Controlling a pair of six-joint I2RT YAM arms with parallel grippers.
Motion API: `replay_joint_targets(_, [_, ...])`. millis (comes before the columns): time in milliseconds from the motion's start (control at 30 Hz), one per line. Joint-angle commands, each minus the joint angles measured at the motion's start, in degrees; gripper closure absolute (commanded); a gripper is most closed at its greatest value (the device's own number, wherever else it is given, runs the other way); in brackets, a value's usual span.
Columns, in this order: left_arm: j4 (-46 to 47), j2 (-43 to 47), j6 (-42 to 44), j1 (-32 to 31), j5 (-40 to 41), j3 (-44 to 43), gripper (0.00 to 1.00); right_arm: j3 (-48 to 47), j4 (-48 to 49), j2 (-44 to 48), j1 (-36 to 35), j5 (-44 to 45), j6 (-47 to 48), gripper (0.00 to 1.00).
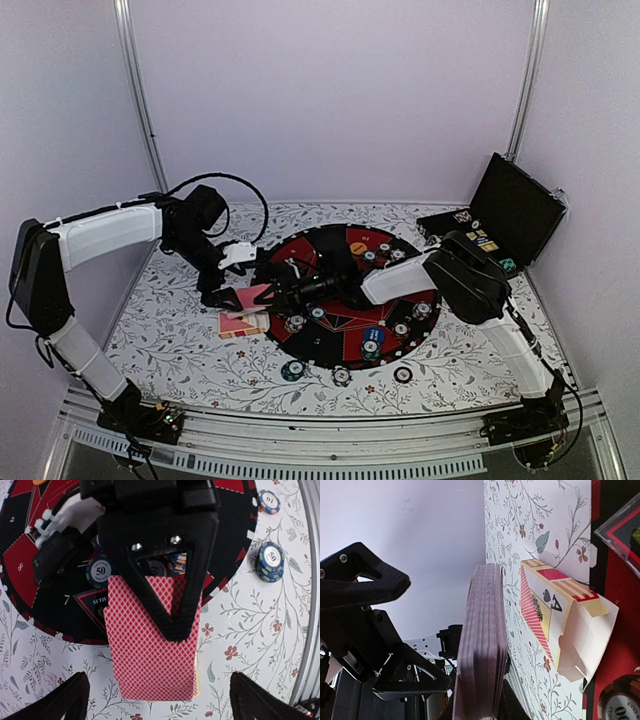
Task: Distribute texas hold em gaming equipment
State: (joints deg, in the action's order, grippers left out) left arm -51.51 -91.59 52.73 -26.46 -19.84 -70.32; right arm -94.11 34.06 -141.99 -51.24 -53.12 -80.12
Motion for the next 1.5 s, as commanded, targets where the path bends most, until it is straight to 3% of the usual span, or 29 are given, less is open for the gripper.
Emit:
replay_joint_targets(0, [0.18, -1.53, 1.56, -1.66, 1.79, -1.70, 0.00, -0.49, 1.80, 5.59, -0.50, -1.25, 1.57, 1.00])
replay_joint_targets(533, [1.40, -0.81, 3.01, -2.04, 1.88, -0.62, 0.00, 0.85, 2.28, 7.66, -1.21, -1.81, 2.33, 1.00])
replay_joint_targets(700, [1.32, -1.33, 3.23, -2.07, 2.51, -0.96, 0.11, 0.92, 2.75, 7.37, -1.39, -1.98, 1.86, 1.00])
replay_joint_targets(833, [1.55, -1.57, 3.34, -2.15, 2.92, -0.69, 0.13, 1.20, 2.94, 7.52, -1.40, -1.90, 1.71, 1.00])
replay_joint_targets(900, [1.58, -1.57, 3.34, -2.42, 2.79, -0.65, 0.10, 1.21, 3.11, 7.44, -1.42, -1.90, 1.72, 1.00])
replay_joint_targets(967, [1.82, -1.34, 3.47, -2.62, 2.67, -0.40, 0.01, 1.13, 3.37, 7.42, -1.38, -1.98, 1.48, 1.00])
replay_joint_targets(1267, [2.56, -1.58, 4.46, -2.66, 3.63, 0.79, 0.01, 1.38, 4.24, 7.39, -1.43, -2.25, 1.03, 1.00])
replay_joint_targets(1467, [3.50, -1.95, 3.35, -2.15, 3.70, 0.32, 0.10, 1.77, 4.52, 7.56, -1.41, -2.17, 0.76, 1.00])
